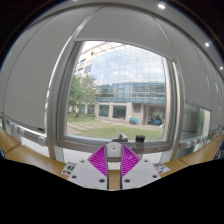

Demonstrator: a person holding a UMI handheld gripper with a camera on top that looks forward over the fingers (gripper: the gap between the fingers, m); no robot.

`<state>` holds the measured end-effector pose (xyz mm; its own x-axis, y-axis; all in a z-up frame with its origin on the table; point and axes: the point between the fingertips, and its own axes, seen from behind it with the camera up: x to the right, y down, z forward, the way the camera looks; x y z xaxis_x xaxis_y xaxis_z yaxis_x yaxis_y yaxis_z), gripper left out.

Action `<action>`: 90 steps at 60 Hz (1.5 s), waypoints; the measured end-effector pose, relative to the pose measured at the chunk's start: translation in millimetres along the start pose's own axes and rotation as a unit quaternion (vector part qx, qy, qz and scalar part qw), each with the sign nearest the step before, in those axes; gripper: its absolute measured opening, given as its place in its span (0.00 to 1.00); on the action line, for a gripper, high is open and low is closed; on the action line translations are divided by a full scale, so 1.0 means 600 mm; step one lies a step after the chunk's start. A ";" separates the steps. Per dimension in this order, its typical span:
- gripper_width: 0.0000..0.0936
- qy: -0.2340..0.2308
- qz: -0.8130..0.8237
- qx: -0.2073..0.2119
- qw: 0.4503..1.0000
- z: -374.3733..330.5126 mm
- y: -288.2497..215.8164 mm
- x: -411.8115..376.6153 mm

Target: Unplug charger

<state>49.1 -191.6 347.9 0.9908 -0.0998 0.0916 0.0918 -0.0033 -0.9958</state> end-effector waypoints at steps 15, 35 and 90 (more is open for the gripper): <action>0.14 -0.019 0.093 -0.141 0.985 0.009 0.242 0.146; 0.16 -0.064 0.122 -0.251 0.958 0.034 0.489 0.177; 0.81 -0.017 0.108 -0.224 0.968 -0.301 0.376 0.038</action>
<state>74.1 -374.1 124.4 0.9855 -0.1132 -0.1264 -0.1627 -0.4186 -0.8935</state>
